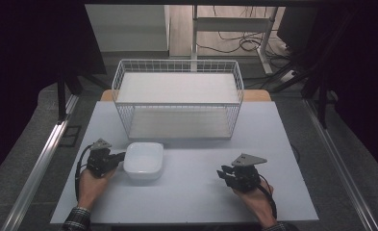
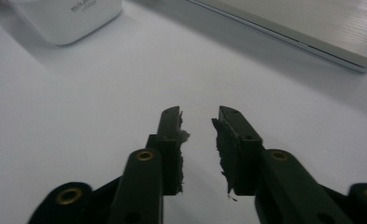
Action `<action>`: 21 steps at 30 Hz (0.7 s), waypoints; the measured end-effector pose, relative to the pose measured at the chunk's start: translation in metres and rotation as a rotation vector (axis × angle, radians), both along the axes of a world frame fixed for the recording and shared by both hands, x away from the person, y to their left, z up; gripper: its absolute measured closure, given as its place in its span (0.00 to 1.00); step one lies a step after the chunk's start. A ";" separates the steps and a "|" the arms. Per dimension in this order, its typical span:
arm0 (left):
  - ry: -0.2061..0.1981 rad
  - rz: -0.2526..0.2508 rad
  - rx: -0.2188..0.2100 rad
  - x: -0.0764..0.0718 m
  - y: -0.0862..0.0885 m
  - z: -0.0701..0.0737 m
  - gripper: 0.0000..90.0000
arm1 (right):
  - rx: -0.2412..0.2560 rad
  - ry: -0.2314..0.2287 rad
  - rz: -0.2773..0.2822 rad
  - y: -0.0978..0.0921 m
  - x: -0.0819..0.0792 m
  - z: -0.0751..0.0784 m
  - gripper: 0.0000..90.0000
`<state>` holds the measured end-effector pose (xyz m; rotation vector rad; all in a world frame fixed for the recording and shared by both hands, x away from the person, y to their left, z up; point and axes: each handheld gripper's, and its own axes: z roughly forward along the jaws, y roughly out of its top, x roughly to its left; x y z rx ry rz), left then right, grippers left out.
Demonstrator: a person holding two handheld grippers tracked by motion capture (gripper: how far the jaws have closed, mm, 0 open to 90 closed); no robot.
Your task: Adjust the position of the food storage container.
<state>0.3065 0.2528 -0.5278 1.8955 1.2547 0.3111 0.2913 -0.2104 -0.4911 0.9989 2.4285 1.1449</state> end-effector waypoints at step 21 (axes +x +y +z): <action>0.033 -0.178 -0.025 -0.003 -0.063 0.002 1.00 | 0.028 0.077 0.026 0.021 0.016 -0.003 0.99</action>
